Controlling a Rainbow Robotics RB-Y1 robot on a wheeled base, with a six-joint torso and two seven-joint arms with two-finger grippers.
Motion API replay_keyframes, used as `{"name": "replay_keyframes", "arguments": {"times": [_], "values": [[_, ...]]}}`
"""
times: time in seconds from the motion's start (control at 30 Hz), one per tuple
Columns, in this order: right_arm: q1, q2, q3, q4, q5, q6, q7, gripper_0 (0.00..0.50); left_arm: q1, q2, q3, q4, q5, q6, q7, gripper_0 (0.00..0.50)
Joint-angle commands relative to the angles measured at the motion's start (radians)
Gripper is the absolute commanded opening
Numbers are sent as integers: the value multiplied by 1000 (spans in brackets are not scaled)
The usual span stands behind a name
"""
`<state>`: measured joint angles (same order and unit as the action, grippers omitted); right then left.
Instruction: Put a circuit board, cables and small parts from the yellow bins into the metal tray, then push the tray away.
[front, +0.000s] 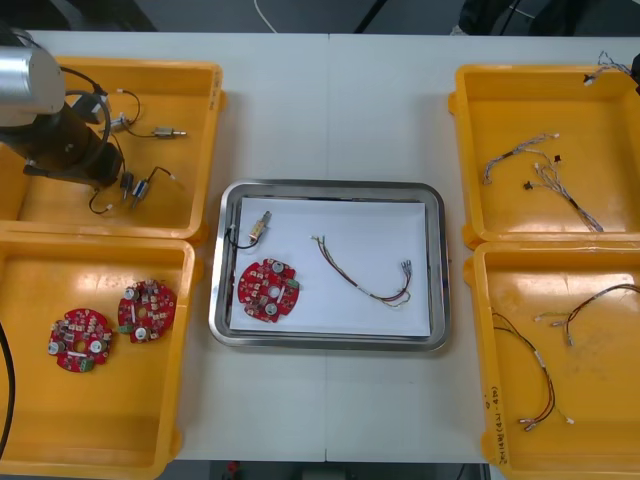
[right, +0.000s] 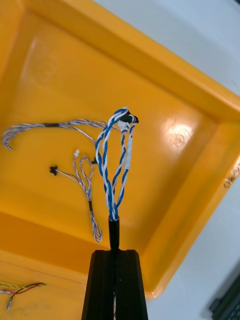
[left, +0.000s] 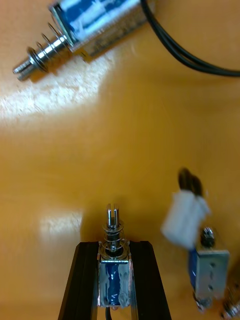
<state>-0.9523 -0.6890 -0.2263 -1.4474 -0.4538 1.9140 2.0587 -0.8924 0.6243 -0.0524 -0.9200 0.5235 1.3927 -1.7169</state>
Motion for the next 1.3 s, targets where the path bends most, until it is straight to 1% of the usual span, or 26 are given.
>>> {"name": "replay_keyframes", "arguments": {"times": [0.03,0.2,0.3,0.43,0.5,0.53,0.6,0.77,0.87,0.97,1.13,1.3], "values": [[1,-44,61,-99,-65,6,-28,0,23,43,63,-117,9,103,-26,0],[1,-44,133,-205,-140,6,-29,0,23,57,108,-192,6,195,-21,0],[1,-44,191,-283,-212,6,-32,0,23,61,131,-250,-3,258,-15,0],[1,-44,229,-330,-282,6,-35,0,23,64,143,-296,-8,305,-1,0],[1,-44,252,-349,-335,6,-41,0,23,64,144,-323,-11,327,14,0],[1,-44,259,-355,-345,6,-43,0,23,64,143,-329,-14,332,19,1],[1,-43,274,-380,-390,6,-48,0,23,64,143,-361,-16,361,42,0],[1,-40,328,-439,-460,6,-55,0,33,63,143,-441,-5,427,103,0],[1,-35,366,-479,-477,6,-58,0,58,63,138,-511,3,454,117,1],[1,-11,395,-510,-479,6,-58,0,87,61,134,-571,13,470,134,0],[1,35,450,-519,-479,6,-52,0,99,48,89,-655,33,493,247,0],[1,49,530,-519,-460,6,-48,0,99,25,72,-720,49,522,329,0]]}}
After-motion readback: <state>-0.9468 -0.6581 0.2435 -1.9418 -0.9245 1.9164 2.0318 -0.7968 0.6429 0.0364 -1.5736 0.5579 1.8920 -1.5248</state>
